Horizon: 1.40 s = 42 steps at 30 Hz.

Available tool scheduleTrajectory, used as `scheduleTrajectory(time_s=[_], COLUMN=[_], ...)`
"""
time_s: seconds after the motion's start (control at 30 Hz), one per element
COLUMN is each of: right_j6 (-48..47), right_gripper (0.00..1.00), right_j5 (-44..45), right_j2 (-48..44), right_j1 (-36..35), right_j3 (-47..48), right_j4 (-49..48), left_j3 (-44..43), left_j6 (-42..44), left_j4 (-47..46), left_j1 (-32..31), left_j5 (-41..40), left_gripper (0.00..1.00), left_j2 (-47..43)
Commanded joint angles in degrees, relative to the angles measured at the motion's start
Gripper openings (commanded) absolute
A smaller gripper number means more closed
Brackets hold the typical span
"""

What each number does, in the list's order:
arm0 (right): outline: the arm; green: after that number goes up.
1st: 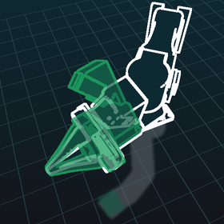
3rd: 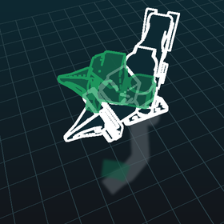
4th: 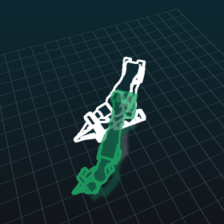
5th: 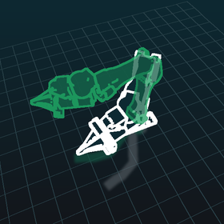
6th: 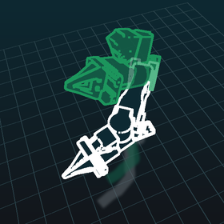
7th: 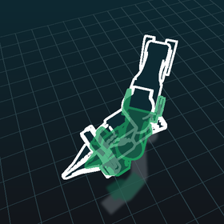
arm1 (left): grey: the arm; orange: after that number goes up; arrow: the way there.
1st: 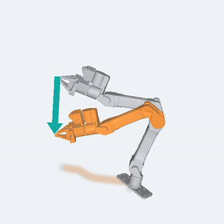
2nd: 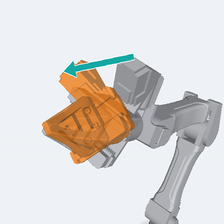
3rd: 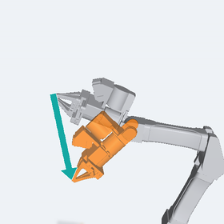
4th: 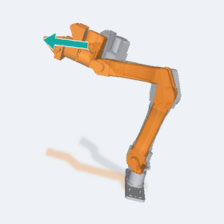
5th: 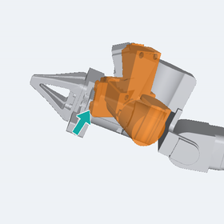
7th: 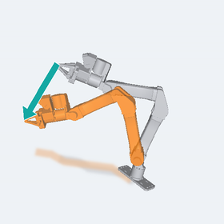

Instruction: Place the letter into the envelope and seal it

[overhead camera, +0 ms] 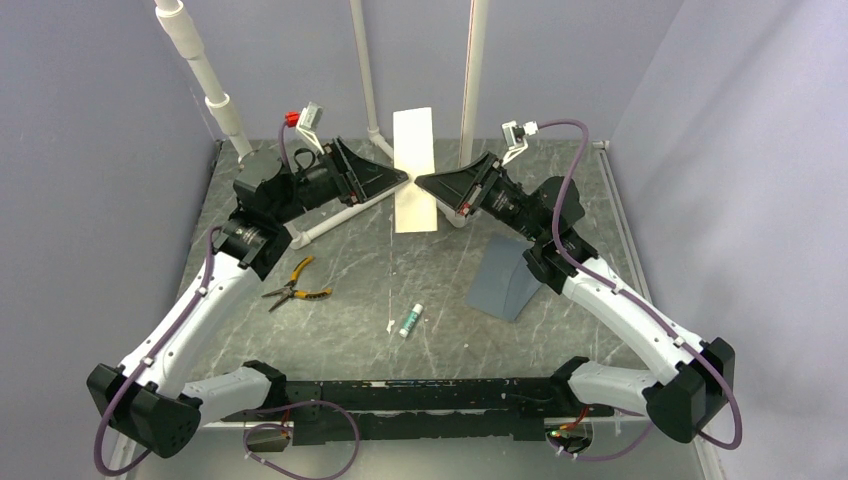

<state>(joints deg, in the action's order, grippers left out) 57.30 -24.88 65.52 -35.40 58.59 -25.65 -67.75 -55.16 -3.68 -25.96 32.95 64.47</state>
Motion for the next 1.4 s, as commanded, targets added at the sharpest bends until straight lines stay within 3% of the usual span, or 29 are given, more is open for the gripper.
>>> scheduleTrajectory(time_s=[0.0,0.3,0.57,0.8,0.83,1.03,1.37], right_j6=[1.34,1.78,1.13,-0.93,-1.60,-6.64,-9.74], right_gripper=[0.00,0.00,0.00,0.00,0.02,0.47,0.54], right_j5=[-3.34,-2.59,-2.39,-2.35,-2.28,-3.08,-8.60], right_j2=[1.09,2.73,2.90,1.90,1.58,-2.17,-2.57], right_j1=[-0.02,-0.07,0.11,0.07,0.07,1.33,1.87], right_j3=[0.91,1.66,2.29,2.97,3.16,2.96,4.70], right_j4=[-5.41,-2.47,-1.99,0.87,1.73,6.56,6.63], left_j3=[-0.82,-0.15,-0.43,-1.27,-1.31,-1.70,-2.89], left_j6=[-1.16,-2.64,-0.38,3.37,3.65,4.16,3.73], left_j4=[-5.91,-8.51,-6.00,-2.21,-1.71,-1.98,-2.60], left_j1=[-0.06,0.16,0.19,0.20,0.20,0.20,0.21], left_j5=[2.64,3.28,2.99,1.15,0.82,2.07,6.34], left_gripper=[0.65,0.52,0.23,0.03,0.03,0.03,0.04], left_j2=[-0.77,-1.73,-0.91,-0.83,-0.82,-0.80,-0.21])
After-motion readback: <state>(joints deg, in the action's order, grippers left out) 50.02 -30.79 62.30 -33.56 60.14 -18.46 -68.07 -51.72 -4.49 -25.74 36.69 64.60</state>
